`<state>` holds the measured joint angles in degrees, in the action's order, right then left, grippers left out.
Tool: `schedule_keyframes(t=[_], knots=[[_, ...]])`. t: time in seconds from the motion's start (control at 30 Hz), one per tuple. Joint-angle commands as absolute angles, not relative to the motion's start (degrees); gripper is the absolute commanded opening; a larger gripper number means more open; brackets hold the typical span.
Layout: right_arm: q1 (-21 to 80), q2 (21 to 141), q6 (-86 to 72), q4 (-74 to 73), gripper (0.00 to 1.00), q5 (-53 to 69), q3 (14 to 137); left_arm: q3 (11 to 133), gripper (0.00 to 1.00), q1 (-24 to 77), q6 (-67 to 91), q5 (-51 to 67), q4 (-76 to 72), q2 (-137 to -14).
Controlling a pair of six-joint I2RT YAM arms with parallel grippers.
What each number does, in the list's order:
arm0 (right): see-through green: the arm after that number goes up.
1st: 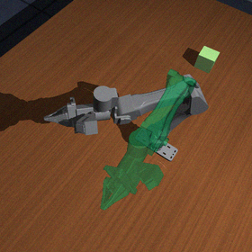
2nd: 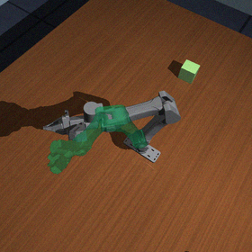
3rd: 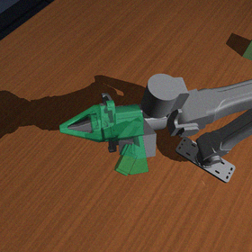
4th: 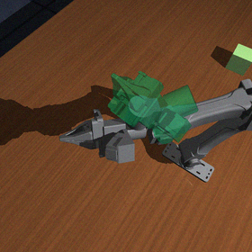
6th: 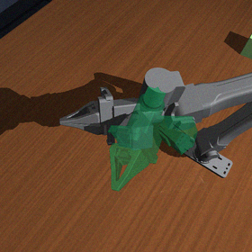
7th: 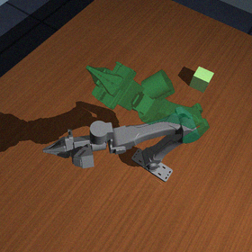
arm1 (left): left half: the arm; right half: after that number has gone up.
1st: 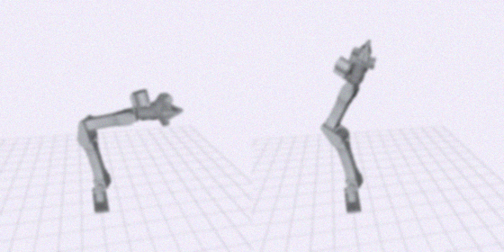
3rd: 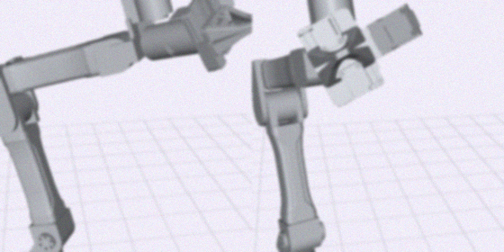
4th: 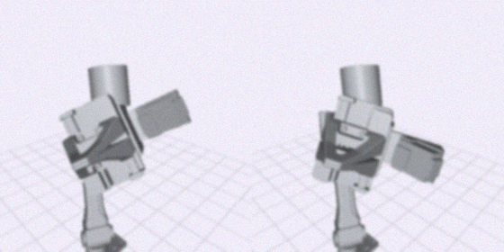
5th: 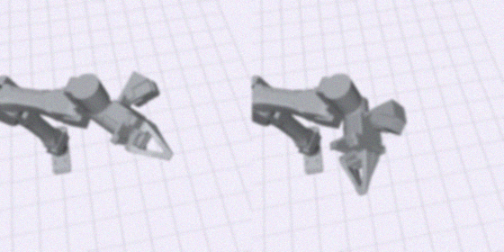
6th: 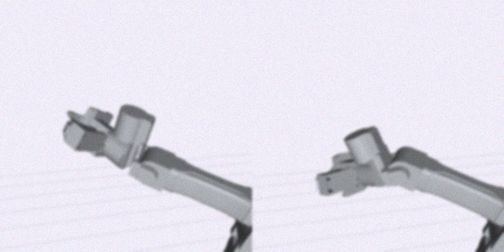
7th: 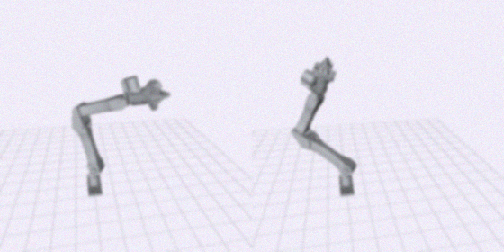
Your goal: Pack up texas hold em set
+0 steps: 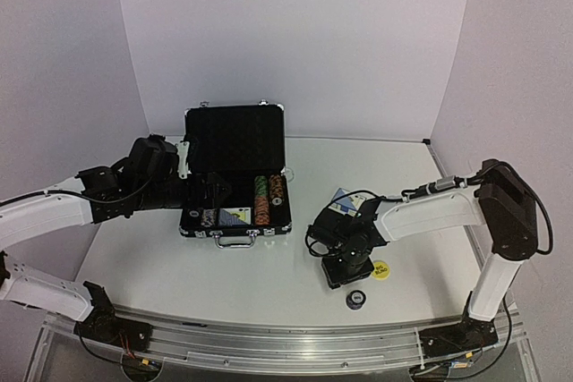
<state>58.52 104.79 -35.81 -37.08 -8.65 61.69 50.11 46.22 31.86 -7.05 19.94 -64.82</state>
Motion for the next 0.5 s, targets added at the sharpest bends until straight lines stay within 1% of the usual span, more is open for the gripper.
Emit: schedule_keyframes(t=[0.0,0.17,0.27,0.43,0.47], knots=[[58.6,108.6,-35.9,-33.8,0.5,-8.4,60.3,50.0,1.0,46.3,32.5,-6.5,18.5,-63.1],[59.0,110.5,-35.1,-33.9,0.48,-8.4,61.2,49.9,1.0,46.3,32.6,-6.6,18.5,-62.8],[59.5,111.4,-34.7,-33.9,0.44,-8.1,62.0,49.9,1.0,46.3,32.6,-6.7,18.5,-62.9],[60.0,111.9,-34.6,-34.1,0.33,-7.3,62.3,50.0,1.0,46.3,32.6,-6.9,18.4,-63.1],[60.0,111.8,-34.7,-34.2,0.33,-7.3,62.2,50.0,1.0,46.4,32.6,-6.9,18.5,-63.1]])
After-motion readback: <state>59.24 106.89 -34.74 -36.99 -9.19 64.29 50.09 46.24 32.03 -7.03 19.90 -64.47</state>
